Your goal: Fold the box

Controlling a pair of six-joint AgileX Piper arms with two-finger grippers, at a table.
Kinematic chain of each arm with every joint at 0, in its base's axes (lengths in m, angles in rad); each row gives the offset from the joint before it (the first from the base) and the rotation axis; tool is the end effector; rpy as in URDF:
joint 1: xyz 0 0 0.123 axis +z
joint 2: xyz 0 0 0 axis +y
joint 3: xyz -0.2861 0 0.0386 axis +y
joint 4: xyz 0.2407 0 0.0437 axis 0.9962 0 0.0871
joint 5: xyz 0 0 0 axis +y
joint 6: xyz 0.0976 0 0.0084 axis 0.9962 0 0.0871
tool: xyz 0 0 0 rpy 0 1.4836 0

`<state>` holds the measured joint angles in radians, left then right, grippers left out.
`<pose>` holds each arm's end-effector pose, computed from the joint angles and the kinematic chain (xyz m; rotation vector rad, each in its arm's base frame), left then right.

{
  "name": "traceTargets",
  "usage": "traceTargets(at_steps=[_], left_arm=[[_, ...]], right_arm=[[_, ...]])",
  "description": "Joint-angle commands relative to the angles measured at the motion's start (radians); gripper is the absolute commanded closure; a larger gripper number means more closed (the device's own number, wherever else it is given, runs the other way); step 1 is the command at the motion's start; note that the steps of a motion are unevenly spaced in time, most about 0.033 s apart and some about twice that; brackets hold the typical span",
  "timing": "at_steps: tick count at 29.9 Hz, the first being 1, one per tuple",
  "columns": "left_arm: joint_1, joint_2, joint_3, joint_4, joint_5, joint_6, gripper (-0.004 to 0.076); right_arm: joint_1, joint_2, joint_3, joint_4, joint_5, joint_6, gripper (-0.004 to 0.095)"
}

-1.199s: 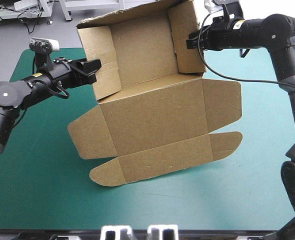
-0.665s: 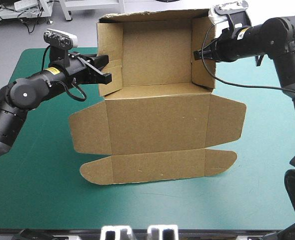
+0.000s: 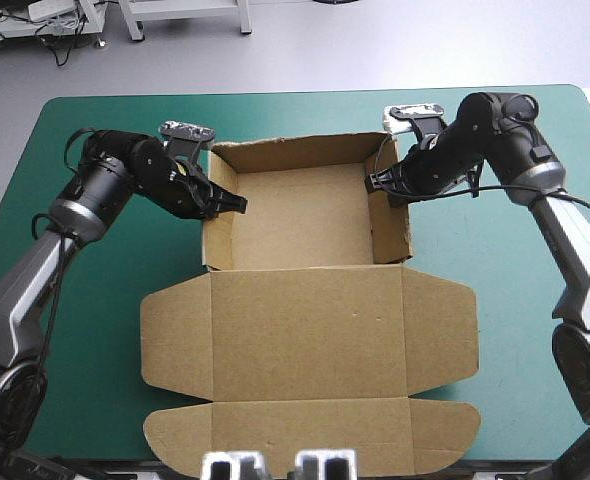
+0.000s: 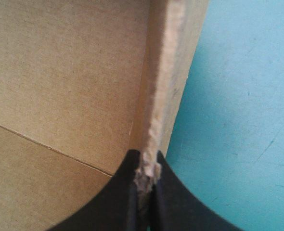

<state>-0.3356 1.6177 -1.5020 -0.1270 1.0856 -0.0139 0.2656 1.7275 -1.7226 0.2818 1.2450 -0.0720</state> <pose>0.3167 -0.1221 0.3353 0.3883 2.6725 -0.2770 0.3427 0.1200 0.3558 -0.4114 2.6997 0.4453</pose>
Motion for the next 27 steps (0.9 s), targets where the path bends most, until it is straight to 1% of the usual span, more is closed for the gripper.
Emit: traceTargets(at_steps=[1,5,11,14,17,19,22,24,27], left_arm=[[-0.026,0.014,-0.036,0.004,-0.013,-0.031,0.0734],[-0.041,0.073,-0.036,0.009,-0.033,-0.066,0.0734],[-0.041,0.148,-0.036,0.018,-0.056,-0.079,0.0734],[-0.041,0.163,-0.038,0.018,-0.077,-0.079,0.0734],[-0.041,0.175,-0.041,0.054,-0.058,-0.079,0.0734],[-0.041,0.185,-0.047,0.071,-0.033,-0.079,0.0733],[-0.041,0.199,-0.081,0.087,0.014,-0.077,0.0722],[-0.041,0.212,-0.117,0.082,0.063,-0.053,0.0683],[-0.041,0.233,-0.180,0.063,0.139,-0.022,0.0600]], right_arm=[[0.001,0.003,-0.024,-0.009,-0.007,-0.034,0.0913],[0.001,0.073,-0.024,-0.009,-0.049,-0.034,0.0913],[0.002,0.133,-0.024,-0.012,-0.116,-0.065,0.0913],[0.002,0.135,-0.024,-0.012,-0.123,-0.105,0.0911],[0.002,0.135,-0.024,-0.038,-0.114,-0.116,0.0906],[0.002,0.135,-0.024,-0.047,-0.112,-0.116,0.0862],[0.002,0.135,-0.024,-0.068,-0.112,-0.120,0.0728],[0.002,0.135,-0.024,-0.068,-0.114,-0.110,0.0625],[0.002,0.135,-0.024,-0.064,-0.120,-0.108,0.0531]])
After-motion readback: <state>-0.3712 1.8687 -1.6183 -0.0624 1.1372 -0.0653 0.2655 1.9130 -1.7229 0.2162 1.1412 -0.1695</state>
